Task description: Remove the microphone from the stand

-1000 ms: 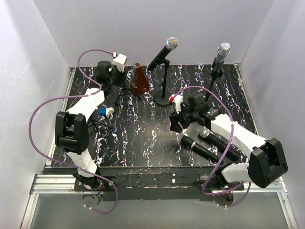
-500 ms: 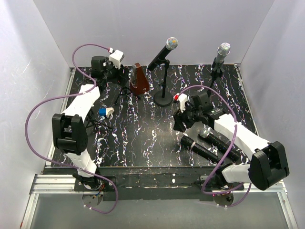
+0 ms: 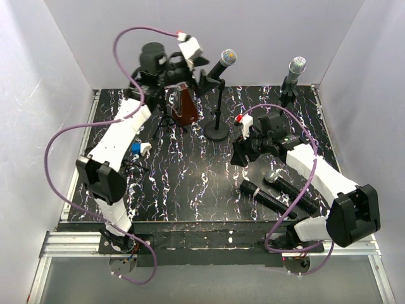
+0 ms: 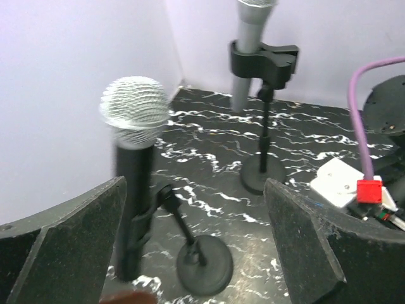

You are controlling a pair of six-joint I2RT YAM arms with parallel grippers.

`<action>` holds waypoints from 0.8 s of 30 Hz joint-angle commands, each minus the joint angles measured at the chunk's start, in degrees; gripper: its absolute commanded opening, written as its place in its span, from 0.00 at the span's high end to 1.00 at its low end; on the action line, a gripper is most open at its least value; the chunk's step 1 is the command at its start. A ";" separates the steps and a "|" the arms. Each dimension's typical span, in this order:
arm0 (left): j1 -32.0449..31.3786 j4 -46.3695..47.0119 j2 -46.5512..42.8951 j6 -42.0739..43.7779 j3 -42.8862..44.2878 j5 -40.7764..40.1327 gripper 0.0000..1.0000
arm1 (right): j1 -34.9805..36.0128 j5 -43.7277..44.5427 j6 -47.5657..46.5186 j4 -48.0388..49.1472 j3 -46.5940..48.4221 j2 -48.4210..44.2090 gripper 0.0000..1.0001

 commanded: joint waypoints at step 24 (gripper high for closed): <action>-5.38 -8.85 0.67 5.76 4.45 -7.22 0.15 | -0.32 -2.61 2.25 3.14 -1.54 -2.59 0.31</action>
